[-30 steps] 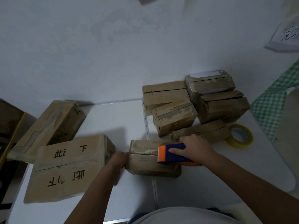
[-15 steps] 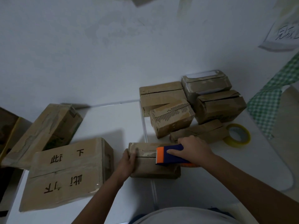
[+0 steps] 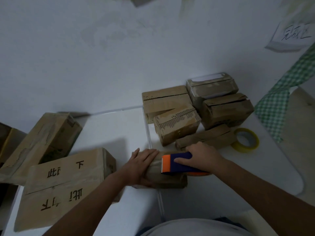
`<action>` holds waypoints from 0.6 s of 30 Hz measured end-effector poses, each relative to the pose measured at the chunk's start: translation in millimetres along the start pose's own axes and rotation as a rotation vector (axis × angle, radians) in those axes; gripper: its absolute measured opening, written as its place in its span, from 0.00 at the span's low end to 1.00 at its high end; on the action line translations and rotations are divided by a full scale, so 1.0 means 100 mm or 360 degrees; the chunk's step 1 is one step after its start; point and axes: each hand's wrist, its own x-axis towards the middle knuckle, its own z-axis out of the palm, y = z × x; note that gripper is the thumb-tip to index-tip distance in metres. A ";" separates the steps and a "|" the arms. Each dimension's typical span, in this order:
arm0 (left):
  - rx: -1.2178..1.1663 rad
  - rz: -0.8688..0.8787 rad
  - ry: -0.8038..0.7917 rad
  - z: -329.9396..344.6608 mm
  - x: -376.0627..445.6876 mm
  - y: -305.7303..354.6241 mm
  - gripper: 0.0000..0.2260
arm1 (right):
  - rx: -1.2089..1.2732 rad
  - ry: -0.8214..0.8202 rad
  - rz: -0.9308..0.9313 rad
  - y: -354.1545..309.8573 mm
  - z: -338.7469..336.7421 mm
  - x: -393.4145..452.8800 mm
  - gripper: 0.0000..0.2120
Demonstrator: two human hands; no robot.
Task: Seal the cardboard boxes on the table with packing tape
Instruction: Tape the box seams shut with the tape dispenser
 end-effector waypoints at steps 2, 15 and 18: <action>-0.0008 0.0002 -0.0025 0.00 0.00 -0.01 0.52 | 0.0038 0.0009 -0.0019 0.08 0.02 -0.03 0.29; 0.0173 -0.0216 -0.0407 -0.35 0.02 -0.35 0.56 | 0.0194 -0.0029 0.0122 0.28 0.30 -0.11 0.27; 0.0080 -0.0540 -0.0540 -0.32 0.07 -0.28 0.48 | 0.0199 0.0013 0.0152 0.18 0.40 -0.09 0.25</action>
